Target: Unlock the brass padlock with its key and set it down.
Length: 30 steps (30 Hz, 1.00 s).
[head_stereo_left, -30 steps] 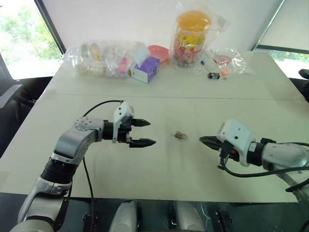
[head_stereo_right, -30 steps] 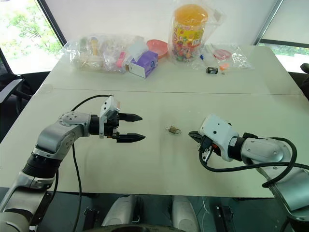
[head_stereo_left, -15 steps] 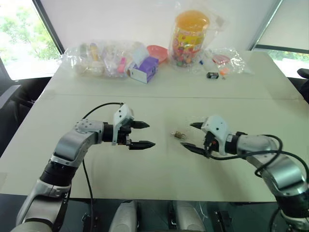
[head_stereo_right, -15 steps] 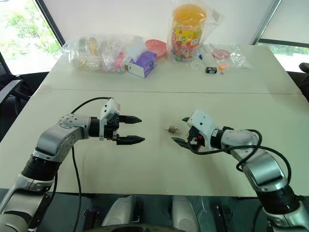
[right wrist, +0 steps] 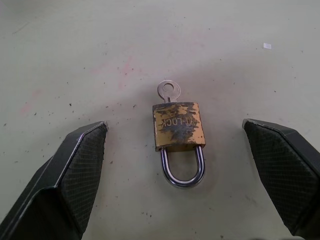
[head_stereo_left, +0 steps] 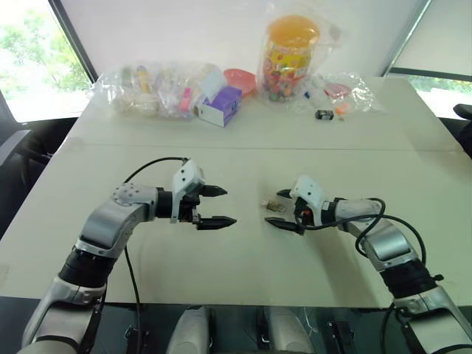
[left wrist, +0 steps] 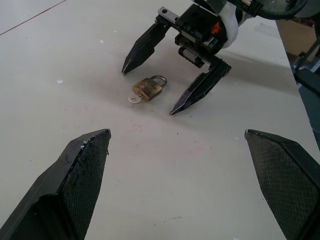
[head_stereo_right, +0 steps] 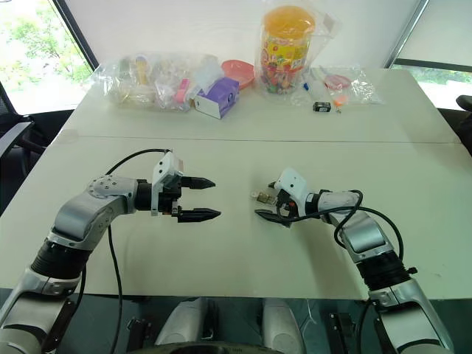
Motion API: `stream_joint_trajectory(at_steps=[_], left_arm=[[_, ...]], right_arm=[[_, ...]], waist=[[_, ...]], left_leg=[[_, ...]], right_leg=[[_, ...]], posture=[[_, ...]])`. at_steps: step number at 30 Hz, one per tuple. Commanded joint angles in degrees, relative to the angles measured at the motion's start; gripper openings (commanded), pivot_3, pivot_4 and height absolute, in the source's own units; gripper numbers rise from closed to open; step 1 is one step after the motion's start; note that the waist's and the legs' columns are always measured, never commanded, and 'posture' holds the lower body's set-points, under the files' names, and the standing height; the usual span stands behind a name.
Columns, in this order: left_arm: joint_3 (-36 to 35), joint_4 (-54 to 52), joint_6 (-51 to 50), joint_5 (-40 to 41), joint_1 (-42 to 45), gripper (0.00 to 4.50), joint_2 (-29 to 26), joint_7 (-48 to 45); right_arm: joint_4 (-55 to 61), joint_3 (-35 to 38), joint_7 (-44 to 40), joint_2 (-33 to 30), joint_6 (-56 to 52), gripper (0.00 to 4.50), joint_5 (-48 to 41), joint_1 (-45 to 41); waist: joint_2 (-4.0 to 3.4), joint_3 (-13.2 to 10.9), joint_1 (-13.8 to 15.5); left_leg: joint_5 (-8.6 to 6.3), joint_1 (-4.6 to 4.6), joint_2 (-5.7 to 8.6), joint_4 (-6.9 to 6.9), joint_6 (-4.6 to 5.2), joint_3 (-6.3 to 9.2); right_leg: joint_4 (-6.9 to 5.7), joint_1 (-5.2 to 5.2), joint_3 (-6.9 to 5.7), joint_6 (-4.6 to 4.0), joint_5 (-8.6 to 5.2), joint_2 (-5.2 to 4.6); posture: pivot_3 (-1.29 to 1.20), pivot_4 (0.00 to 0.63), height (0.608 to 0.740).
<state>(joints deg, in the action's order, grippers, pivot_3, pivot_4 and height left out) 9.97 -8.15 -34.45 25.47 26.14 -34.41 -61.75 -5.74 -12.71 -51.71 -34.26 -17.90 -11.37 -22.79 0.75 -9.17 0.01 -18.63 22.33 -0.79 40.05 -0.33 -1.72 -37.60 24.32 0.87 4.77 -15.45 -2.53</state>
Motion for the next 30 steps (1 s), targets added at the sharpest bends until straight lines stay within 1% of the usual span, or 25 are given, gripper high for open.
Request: stream_joint_trajectory(at_steps=[1,3,7,9,12,16,21,25,28,30], left_arm=[[-1.6,-2.9,0.3,0.5,-0.6,4.50,-0.9,0.5],[-1.7,-3.2,0.3,0.6,-0.9,4.50,-1.0,0.6],[-1.5,-2.7,0.4,0.7,-0.8,4.50,-0.6,0.8],[-1.6,-2.0,0.0,1.1,-0.3,4.50,0.2,1.2],[-4.0,1.3,-4.5,4.9,1.9,4.50,3.0,2.9],[-3.9,4.9,-5.4,5.3,4.8,4.50,4.3,1.8],[-3.7,8.3,-7.5,7.2,9.2,4.50,6.9,0.4],[-2.6,9.1,-8.0,7.5,10.3,4.50,7.8,-1.6],[-1.0,10.3,-6.3,6.4,11.0,4.50,8.3,-3.4],[-1.3,11.0,-6.3,6.5,11.4,4.50,8.9,-3.3]], right_arm=[[-3.0,-0.4,-1.1,0.2,1.1,3.60,1.7,-0.1],[-3.6,-0.4,-1.6,0.2,1.5,2.55,2.0,-0.1],[-2.7,-0.3,-1.6,0.3,1.6,0.73,2.2,0.4],[-2.0,-0.4,-0.7,0.4,1.9,0.69,3.1,0.7],[0.7,-0.8,2.8,-0.6,4.8,0.69,7.3,2.1],[13.0,0.2,8.2,-2.9,12.6,0.69,14.8,5.9],[26.9,1.2,13.1,-7.2,23.8,0.69,25.6,7.9],[30.7,1.7,14.6,-7.9,27.7,0.69,28.8,9.1],[32.5,1.8,14.5,-7.3,27.9,0.69,29.5,8.8],[32.6,1.6,14.0,-7.3,28.0,0.69,29.9,8.6]], waist=[[0.00,0.0,-0.3],[0.00,0.0,-0.5],[0.00,0.0,-0.6],[-0.01,0.0,-0.5],[0.00,0.0,-0.5],[-0.02,0.0,-0.4],[-0.02,0.0,-0.7],[-0.02,0.0,-0.7],[-0.02,0.0,-0.7],[-0.01,0.0,-0.5]], left_leg=[[0.00,0.00,-0.01,0.00,0.00,0.00],[0.00,-0.01,-0.01,0.00,0.00,0.00],[0.00,-0.02,0.00,0.02,0.00,0.00],[0.00,-0.02,0.00,0.02,0.00,0.00],[0.00,-0.02,0.00,0.03,-0.01,0.00],[0.00,0.00,0.06,0.06,-0.01,0.01],[0.01,0.06,0.07,0.06,-0.02,-0.01],[0.02,0.03,0.06,0.05,-0.04,0.00],[0.03,0.03,0.07,0.06,-0.05,-0.02],[0.03,0.03,0.08,0.06,-0.05,-0.02]], right_leg=[[-0.01,0.00,0.00,0.00,0.00,0.00],[-0.03,0.00,0.00,0.00,0.00,-0.02],[-0.05,-0.02,0.00,0.00,0.00,-0.03],[-0.06,-0.02,0.00,0.00,0.00,-0.04],[-0.07,-0.02,0.00,0.00,0.00,-0.05],[-0.16,0.01,0.00,0.00,0.00,-0.07],[-0.18,0.12,0.01,0.00,0.00,0.00],[-0.19,0.12,0.02,0.00,0.00,0.08],[-0.19,0.12,0.03,0.00,0.00,0.07],[-0.19,0.11,0.03,0.00,0.00,0.07]], posture=[[0.00,0.150,0.735],[0.00,0.150,0.735],[0.00,0.150,0.735],[0.00,0.150,0.735],[0.00,0.150,0.735],[0.00,0.150,0.735],[0.00,0.150,0.735],[0.00,0.150,0.735],[0.00,0.150,0.735],[0.00,0.150,0.735]])
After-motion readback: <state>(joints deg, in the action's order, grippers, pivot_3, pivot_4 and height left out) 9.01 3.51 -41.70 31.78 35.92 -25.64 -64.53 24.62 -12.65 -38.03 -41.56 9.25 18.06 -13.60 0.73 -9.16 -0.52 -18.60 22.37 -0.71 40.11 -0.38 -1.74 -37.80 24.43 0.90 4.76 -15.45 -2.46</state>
